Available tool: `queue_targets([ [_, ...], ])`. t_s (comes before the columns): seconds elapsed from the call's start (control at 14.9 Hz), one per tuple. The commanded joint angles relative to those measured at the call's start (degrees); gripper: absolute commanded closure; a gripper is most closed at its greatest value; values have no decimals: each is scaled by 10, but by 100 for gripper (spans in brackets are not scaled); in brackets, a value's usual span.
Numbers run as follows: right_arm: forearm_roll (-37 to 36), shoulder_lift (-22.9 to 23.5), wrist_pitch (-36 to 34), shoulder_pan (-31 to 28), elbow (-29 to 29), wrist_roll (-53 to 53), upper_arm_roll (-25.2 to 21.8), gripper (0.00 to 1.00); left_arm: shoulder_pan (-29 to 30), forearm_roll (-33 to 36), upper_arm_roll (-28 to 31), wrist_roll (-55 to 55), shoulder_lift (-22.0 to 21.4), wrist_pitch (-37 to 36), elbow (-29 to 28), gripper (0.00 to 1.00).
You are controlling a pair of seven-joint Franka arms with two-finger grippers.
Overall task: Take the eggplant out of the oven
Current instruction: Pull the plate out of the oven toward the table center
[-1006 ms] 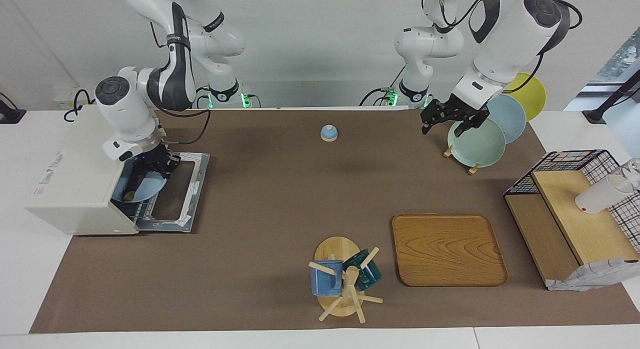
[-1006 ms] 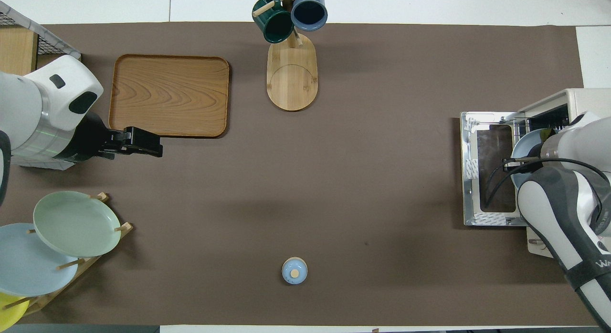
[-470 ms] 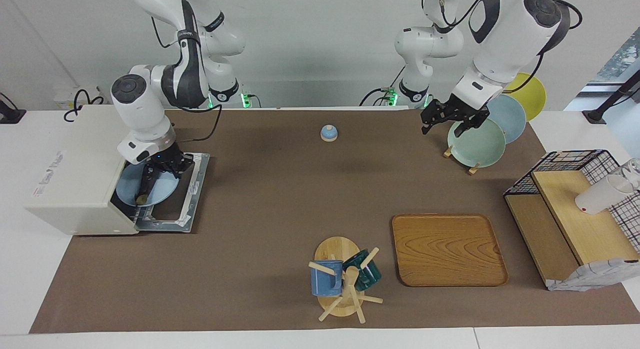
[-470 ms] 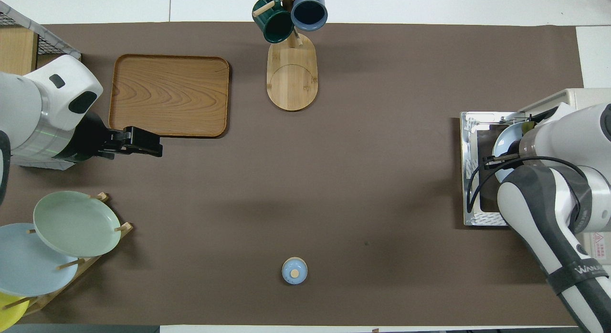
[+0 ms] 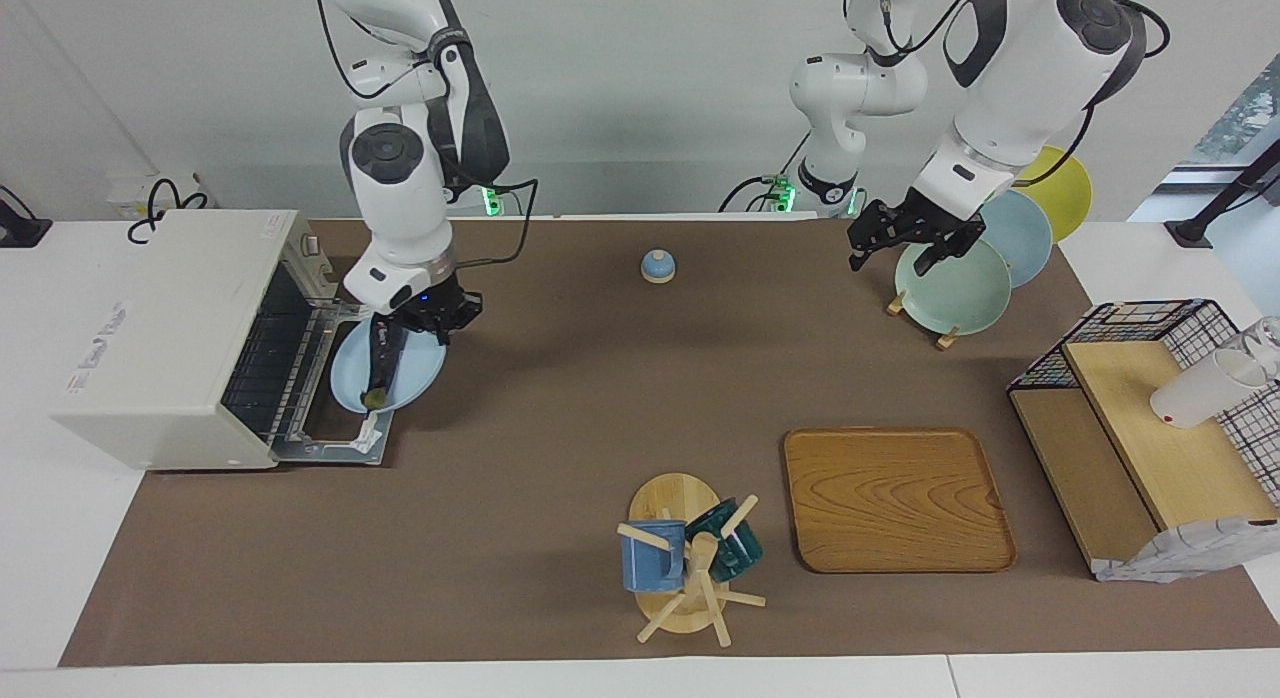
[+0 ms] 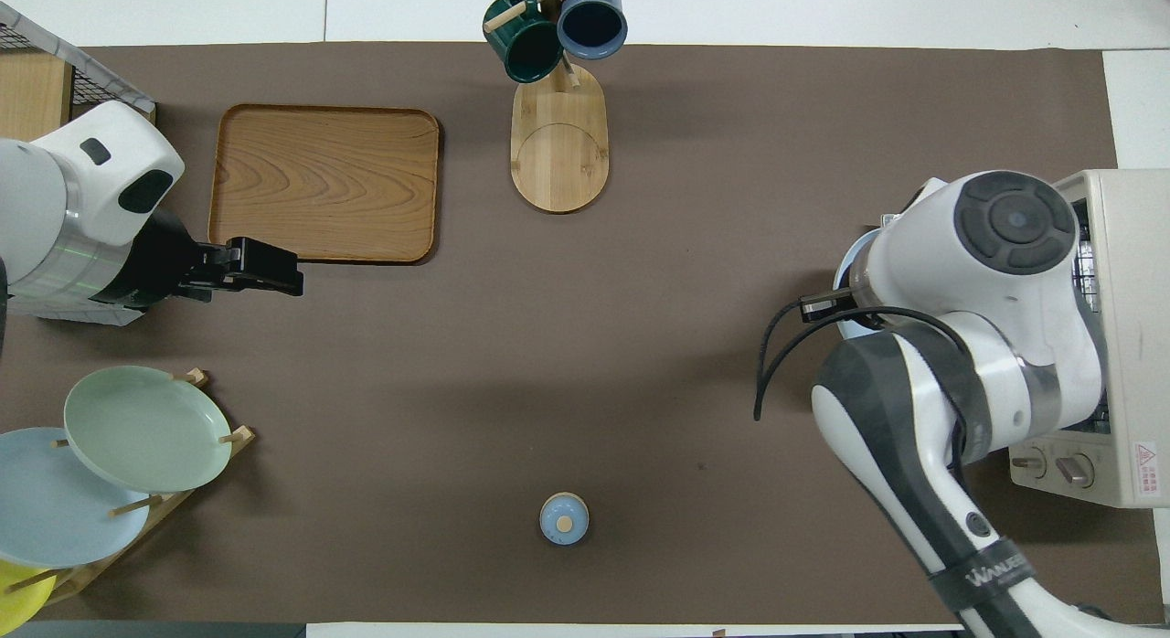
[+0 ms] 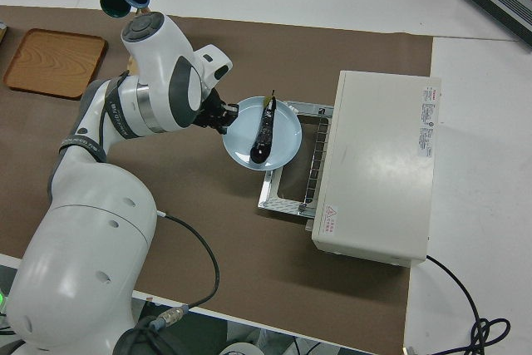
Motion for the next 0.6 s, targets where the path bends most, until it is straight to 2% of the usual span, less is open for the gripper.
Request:
queue_targets([
  [0.0,-4,33,-45,47,68,61,0,100,3,-13,0,-6,-14,15,-19,0],
  [0.13,2,58,-55,104,98,139,0,100,3,-13,0,-6,-14,16,-19,0],
  [0.4,15,95,-24,166,127,211,4,100,4,-13,2,-6,-12,23,-16,0],
  [0.54,21,157,-26,204,187,265,4,100,5,-13,5,-6,-12,28,-16,0],
])
